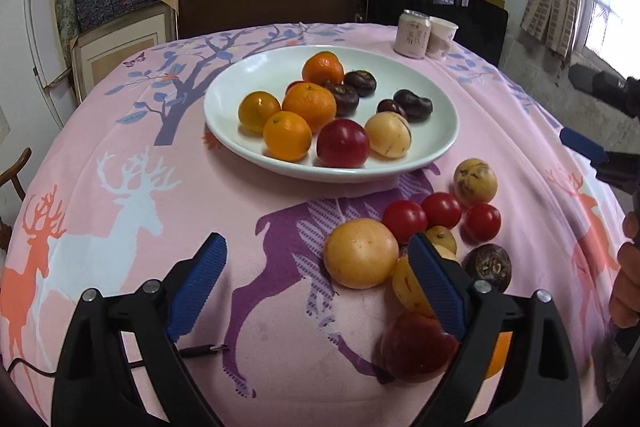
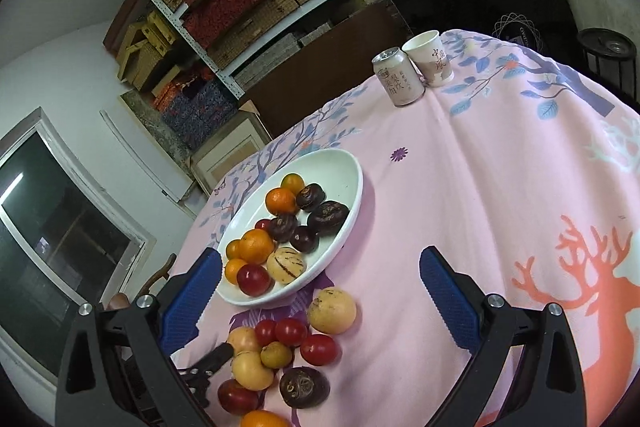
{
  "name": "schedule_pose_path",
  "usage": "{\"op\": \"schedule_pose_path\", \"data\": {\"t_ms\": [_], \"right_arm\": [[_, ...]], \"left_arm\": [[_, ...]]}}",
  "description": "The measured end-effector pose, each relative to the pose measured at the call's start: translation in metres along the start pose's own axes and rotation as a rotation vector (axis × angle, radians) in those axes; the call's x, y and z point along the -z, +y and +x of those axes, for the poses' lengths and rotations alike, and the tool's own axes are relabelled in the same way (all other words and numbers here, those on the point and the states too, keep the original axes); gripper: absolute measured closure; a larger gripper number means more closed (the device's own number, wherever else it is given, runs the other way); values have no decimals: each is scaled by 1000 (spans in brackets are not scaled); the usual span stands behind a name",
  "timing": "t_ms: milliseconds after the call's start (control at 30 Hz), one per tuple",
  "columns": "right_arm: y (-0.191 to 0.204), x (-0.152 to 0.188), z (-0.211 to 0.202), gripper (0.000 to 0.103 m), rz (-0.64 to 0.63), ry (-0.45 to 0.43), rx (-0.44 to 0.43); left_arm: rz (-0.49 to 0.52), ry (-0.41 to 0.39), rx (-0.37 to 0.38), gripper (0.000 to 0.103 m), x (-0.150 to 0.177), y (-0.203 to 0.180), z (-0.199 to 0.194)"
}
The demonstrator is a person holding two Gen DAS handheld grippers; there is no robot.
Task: Organize fruits
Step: 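Move both open tools back toward the fruit cluster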
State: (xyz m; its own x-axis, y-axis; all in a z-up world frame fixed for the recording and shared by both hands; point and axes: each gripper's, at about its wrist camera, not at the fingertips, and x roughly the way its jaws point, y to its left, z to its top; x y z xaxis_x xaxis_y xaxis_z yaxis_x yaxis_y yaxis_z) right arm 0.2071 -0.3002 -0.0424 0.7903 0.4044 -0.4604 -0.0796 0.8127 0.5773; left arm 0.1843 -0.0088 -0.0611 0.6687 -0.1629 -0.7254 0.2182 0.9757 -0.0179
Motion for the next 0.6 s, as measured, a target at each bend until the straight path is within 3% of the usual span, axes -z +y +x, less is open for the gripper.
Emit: {"op": "schedule_pose_path", "data": {"t_ms": [200, 333, 367, 467, 533, 600], "right_arm": [[1, 0, 2, 3, -11, 19, 0], [0, 0, 5, 3, -2, 40, 1], [0, 0, 5, 3, -3, 39, 2], [0, 0, 5, 3, -2, 41, 3], [-2, 0, 6, 3, 3, 47, 6], [-2, 0, 7, 3, 6, 53, 5]], "left_arm": [[-7, 20, 22, 7, -5, 2, 9], [-11, 62, 166, 4, -7, 4, 15], [-4, 67, 171, 4, -8, 4, 16], [11, 72, 20, 4, -10, 11, 20], [-62, 114, 80, 4, -9, 28, 24], [-91, 79, 35, 4, -10, 35, 17]]}}
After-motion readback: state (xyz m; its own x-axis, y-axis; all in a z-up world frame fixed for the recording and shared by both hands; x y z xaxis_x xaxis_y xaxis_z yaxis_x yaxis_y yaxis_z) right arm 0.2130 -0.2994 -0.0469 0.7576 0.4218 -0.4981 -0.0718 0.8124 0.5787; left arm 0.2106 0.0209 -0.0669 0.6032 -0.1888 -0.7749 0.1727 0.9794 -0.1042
